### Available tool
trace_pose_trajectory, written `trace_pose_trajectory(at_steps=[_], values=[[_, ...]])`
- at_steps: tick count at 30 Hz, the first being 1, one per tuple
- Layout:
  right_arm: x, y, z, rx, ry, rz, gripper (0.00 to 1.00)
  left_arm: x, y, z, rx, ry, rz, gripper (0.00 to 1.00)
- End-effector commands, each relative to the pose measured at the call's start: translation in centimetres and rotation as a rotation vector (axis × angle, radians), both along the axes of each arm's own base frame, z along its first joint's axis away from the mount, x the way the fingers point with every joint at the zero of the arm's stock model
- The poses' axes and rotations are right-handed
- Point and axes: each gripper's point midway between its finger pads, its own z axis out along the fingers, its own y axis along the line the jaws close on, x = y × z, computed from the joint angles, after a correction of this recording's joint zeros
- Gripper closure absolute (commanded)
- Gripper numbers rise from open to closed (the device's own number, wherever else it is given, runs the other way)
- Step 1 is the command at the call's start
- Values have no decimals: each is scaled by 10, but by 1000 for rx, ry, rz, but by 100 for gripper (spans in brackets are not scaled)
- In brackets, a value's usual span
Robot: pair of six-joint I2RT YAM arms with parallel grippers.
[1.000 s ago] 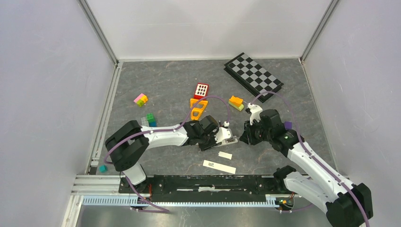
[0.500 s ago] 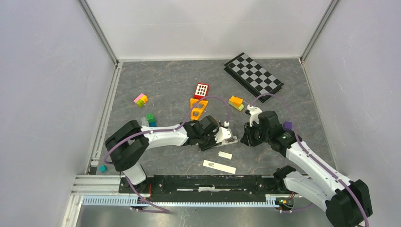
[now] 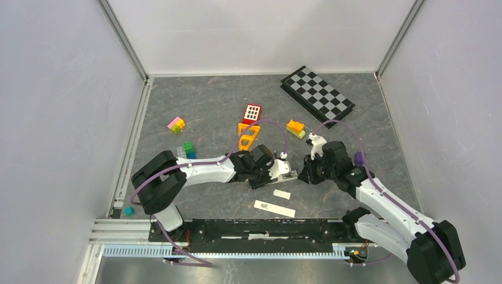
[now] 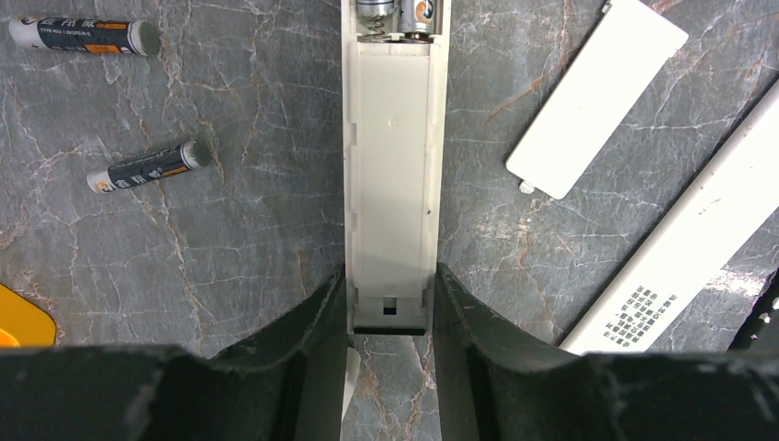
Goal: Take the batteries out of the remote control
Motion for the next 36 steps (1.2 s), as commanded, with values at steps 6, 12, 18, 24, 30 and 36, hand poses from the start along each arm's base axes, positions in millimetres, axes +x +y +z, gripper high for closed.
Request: trace_pose_trajectory(at_steps=[6,12,18,24,30,36], values=[[11,10,10,63,-34,-24,100,-2,-3,4,5,-5,-36,96],[12,14,14,82,-38,-18,100,-2,-2,3,9,-3,-34,96],[6,17,11,91,-17,18,100,0,-3,4,8,-8,-32,96],[10,15,7,69,-16,7,100,0,-2,4,12,-8,-28,96],[15,13,20,60,-87,24,100,-1,0,6,4,-21,-37,96],[17,5,40,39,-227,63,100,0,1,8,1,-33,-39,97]])
